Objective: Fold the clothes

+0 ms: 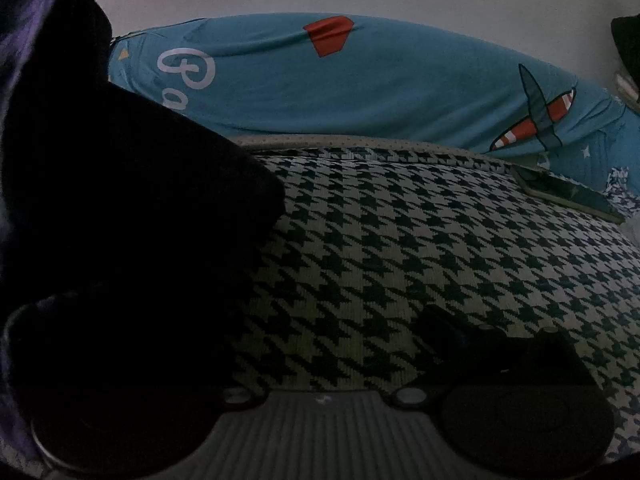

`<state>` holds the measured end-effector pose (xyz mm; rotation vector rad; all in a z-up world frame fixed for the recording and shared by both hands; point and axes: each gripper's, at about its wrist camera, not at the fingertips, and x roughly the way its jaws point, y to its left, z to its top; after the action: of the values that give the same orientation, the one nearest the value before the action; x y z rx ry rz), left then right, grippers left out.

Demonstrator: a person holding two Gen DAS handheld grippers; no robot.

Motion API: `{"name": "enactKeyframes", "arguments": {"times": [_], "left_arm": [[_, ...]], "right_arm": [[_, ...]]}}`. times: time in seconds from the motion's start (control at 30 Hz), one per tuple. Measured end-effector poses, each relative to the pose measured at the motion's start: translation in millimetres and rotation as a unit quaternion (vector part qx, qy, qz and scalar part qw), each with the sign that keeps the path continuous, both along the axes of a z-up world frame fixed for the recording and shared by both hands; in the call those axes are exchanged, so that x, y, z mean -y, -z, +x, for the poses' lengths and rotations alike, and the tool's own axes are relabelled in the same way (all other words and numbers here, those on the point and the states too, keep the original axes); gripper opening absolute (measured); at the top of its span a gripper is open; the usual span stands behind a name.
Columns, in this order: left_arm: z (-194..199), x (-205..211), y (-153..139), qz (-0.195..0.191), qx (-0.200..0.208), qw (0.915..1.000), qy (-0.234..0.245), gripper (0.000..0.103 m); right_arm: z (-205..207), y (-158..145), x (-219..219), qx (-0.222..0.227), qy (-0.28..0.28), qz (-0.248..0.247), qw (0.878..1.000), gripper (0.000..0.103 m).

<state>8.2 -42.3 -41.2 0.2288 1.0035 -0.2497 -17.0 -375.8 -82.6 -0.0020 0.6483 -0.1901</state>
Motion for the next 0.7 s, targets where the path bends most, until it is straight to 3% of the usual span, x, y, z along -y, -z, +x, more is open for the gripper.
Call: {"name": "enactKeyframes", "arguments": {"times": [0.7], "left_arm": [[-1.0,-2.7,0.5,-0.007,-0.001,0.9999,0.015,0.103]], "right_arm": [[1.2,-1.2,1.5,0.001,0.000,0.002,1.000,0.103]]}}
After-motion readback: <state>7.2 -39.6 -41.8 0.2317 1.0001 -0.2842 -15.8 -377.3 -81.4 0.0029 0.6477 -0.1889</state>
